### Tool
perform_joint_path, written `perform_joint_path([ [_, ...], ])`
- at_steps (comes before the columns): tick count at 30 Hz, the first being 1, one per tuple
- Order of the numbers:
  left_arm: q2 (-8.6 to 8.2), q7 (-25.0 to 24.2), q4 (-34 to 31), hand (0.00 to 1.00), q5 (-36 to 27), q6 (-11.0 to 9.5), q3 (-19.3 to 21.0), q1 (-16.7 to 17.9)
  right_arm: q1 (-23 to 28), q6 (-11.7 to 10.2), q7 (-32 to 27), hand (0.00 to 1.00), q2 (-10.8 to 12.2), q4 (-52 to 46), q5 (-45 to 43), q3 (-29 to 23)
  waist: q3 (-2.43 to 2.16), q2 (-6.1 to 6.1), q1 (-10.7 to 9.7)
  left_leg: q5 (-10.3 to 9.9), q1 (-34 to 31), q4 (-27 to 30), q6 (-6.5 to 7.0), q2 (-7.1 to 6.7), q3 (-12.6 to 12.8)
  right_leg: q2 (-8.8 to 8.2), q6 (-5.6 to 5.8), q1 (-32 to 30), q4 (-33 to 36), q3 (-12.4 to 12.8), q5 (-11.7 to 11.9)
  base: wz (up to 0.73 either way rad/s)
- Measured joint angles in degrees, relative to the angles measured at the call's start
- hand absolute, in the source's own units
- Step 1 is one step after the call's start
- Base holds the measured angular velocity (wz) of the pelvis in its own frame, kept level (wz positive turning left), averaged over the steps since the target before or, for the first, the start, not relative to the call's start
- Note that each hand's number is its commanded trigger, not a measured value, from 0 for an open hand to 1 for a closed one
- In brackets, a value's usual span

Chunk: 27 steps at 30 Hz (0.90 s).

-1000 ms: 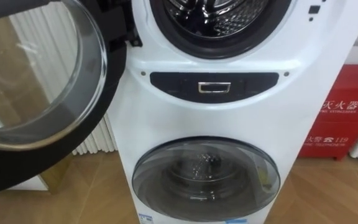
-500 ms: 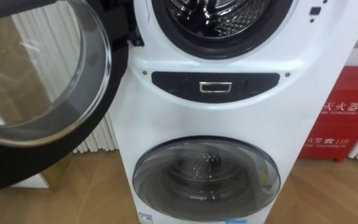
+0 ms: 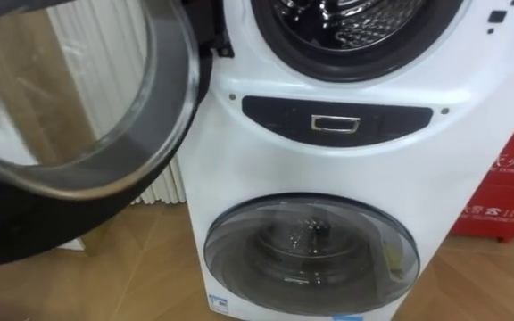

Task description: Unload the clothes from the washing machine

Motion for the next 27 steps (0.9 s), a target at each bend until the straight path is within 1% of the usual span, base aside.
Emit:
perform_joint_path([
  [1, -1.01, -1.00, -2.10, 0.00, 0.04, -0.35, -1.36, 1.05, -0.19, 0.00, 0.43, 0.00, 0.12, -0.01, 0.06, 0.84, -0.01, -0.12, 0.00, 0.11, 0.06, 0.01, 0.14, -0.16, -0.37, -0.21, 0.14, 0.59, 0.05, 0.05, 0.01, 0.29],
  [2, -1.29, -1.63, -2.64, 0.00, -0.07, -0.53, -2.05, 1.45, -0.39, -0.03, 0.77, 0.00, 0.21, 0.06, 0.25, 1.01, 0.00, -0.20, 0.00, 0.14, 0.12, -0.01, 0.18, -0.25, -0.42, -0.34, 0.33, 0.64, 0.05, 0.05, -0.05, 0.14],
  [4, -3.23, -4.54, -2.95, 0.00, -0.83, -1.60, -3.95, 2.92, -1.55, -0.16, 1.01, 0.00, 0.24, 0.27, 1.84, 2.27, 0.01, -0.31, -0.02, 0.18, 0.03, -0.17, 0.26, -0.70, -0.27, -0.76, 1.05, 0.35, 0.25, 0.28, -0.42, -0.03],
  [5, -3.66, -5.06, -2.95, 0.00, -1.25, -1.70, -4.54, 3.34, -1.68, -0.16, 0.95, 0.00, 0.23, 0.19, 2.11, 2.89, -0.05, -0.38, -0.03, 0.19, -0.14, -0.10, 0.25, -0.74, -0.31, -0.78, 1.07, 0.38, 0.27, 0.34, -0.42, -0.07],
  [7, -5.12, -6.64, -3.12, 0.00, -2.94, -1.69, -8.23, 4.79, -2.05, 0.21, 0.81, 0.00, 0.23, -0.02, 3.35, 5.47, -0.11, -0.69, -0.40, 0.35, -0.48, 0.00, 0.10, -0.77, -0.23, -0.75, 1.11, 0.29, 0.29, 0.15, -0.35, 0.00],
  [8, -5.43, -7.18, -3.12, 0.00, -2.96, -1.69, -9.26, 5.18, -2.08, 0.41, 0.80, 0.00, 0.23, -0.02, 3.50, 5.74, -0.13, -0.78, -0.52, 0.37, -0.48, 0.00, 0.07, -0.83, -0.22, -0.71, 1.10, 0.27, 0.29, 0.14, -0.34, 0.00],
  [9, -5.86, -8.24, -3.14, 0.00, -2.96, -1.54, -11.52, 5.68, -2.12, 0.45, 0.80, 0.00, 0.22, -0.05, 3.65, 6.09, -0.21, -0.91, -0.92, 0.38, -0.49, -0.01, 0.06, -0.88, -0.20, -0.65, 1.10, 0.22, 0.31, 0.14, -0.34, 0.00],
  [10, -6.02, -8.87, -3.15, 0.00, -2.94, -1.42, -12.54, 5.80, -2.17, 0.45, 0.80, 0.00, 0.22, -0.09, 3.71, 6.33, -0.26, -0.97, -1.12, 0.38, -0.52, -0.03, 0.05, -0.89, -0.14, -0.60, 1.09, 0.14, 0.33, 0.16, -0.34, -0.09],
  [11, -6.38, -10.97, -3.24, 0.00, -2.95, -1.17, -14.04, 6.12, -2.29, 0.45, 0.84, 0.00, 0.22, -0.13, 3.81, 6.80, -0.53, -1.29, -1.27, 0.41, -0.69, -0.14, 0.00, -0.84, 0.22, -0.47, 1.08, -0.29, 0.50, 0.33, -0.33, -0.14],
  [12, -6.86, -12.42, -3.69, 0.00, -2.82, -0.77, -15.52, 6.34, -2.29, 0.44, 0.93, 0.00, 0.21, -0.15, 3.82, 7.03, -0.63, -1.42, -1.31, 0.43, -0.75, -0.09, -0.04, -0.75, 0.42, -0.38, 1.07, -0.54, 0.62, 0.44, -0.33, -0.13],
  [13, -7.52, -13.50, -4.10, 0.00, -2.70, -0.46, -16.88, 6.54, -2.11, 0.44, 0.98, 0.00, 0.23, -0.38, 3.76, 7.13, -0.68, -1.45, -1.68, 0.45, -0.61, 0.00, -0.04, -0.72, 0.41, -0.35, 1.07, -0.52, 0.60, 0.32, -0.33, -0.07],
  [14, -7.75, -14.15, -4.32, 0.00, -2.50, -0.34, -17.56, 6.74, -2.07, 0.42, 1.03, 0.00, 0.23, -0.52, 3.69, 7.16, -0.69, -1.47, -1.96, 0.45, -0.60, 0.01, -0.04, -0.72, 0.42, -0.34, 1.07, -0.52, 0.57, 0.29, -0.33, 0.00],
  [16, -8.11, -17.53, -4.69, 0.00, -2.39, 0.15, -19.71, 7.70, -2.33, 0.42, 1.09, 0.00, 0.26, -0.54, 3.18, 7.19, -0.73, -1.46, -2.97, 0.46, -0.56, -0.02, -0.02, -0.65, 0.46, -0.34, 1.07, -0.47, 0.09, 0.62, -0.34, -0.07],
  [17, -8.30, -18.08, -4.65, 0.00, -2.59, 0.25, -20.16, 7.85, -2.36, 0.42, 1.08, 0.00, 0.26, -0.54, 3.24, 7.28, -0.69, -1.49, -3.13, 0.46, -0.50, -0.02, -0.01, -0.53, 0.50, -0.35, 1.07, -0.45, 0.06, 0.69, -0.34, -0.07],
  [19, -9.90, -19.56, -4.58, 0.00, -2.34, 0.47, -21.99, 8.19, -2.50, 0.42, 1.03, 0.00, 0.27, -0.60, 3.39, 7.61, -0.59, -1.68, -3.38, 0.46, -0.12, -0.12, -0.01, -0.48, 0.71, -0.39, 1.08, -0.19, 0.07, 0.69, -0.35, 0.00],
  [21, -10.15, -20.58, -4.49, 0.00, -1.74, 0.54, -24.36, 9.51, -2.91, 0.42, 0.90, 0.00, 0.29, -1.09, 3.37, 7.72, -0.50, -1.78, -3.37, 0.46, -0.04, -0.33, -0.01, -0.48, 1.31, -0.40, 1.09, -0.33, 0.06, 0.94, -0.35, -0.11],
  [22, -10.51, -21.17, -4.40, 0.00, -1.55, 0.77, -25.74, 10.43, -3.24, 0.42, 0.66, 0.00, 0.34, -1.50, 3.38, 7.93, -0.37, -1.95, -3.37, 0.46, 0.02, -0.34, -0.01, -0.49, 1.78, -0.38, 1.09, -0.45, 0.08, 1.36, -0.35, -0.16],
  [25, -11.31, -21.63, -4.31, 0.00, -1.15, 1.03, -28.71, 11.80, -4.03, 0.42, -0.01, 0.00, 0.52, -1.69, 3.32, 9.13, -0.10, -2.46, -3.77, 0.46, 0.09, -0.37, -0.01, -0.45, 2.05, -0.29, 1.09, -0.52, 0.11, 1.71, -0.35, -0.06],
  [27, -11.58, -22.50, -4.26, 0.00, -1.16, 1.60, -29.41, 11.90, -4.21, 0.41, -0.36, 0.00, 0.63, -1.69, 3.30, 9.56, -0.12, -2.61, -4.03, 0.46, 0.15, -0.58, -0.01, -0.35, 2.06, -0.14, 1.07, -0.57, 0.12, 1.82, -0.34, 0.00],
])
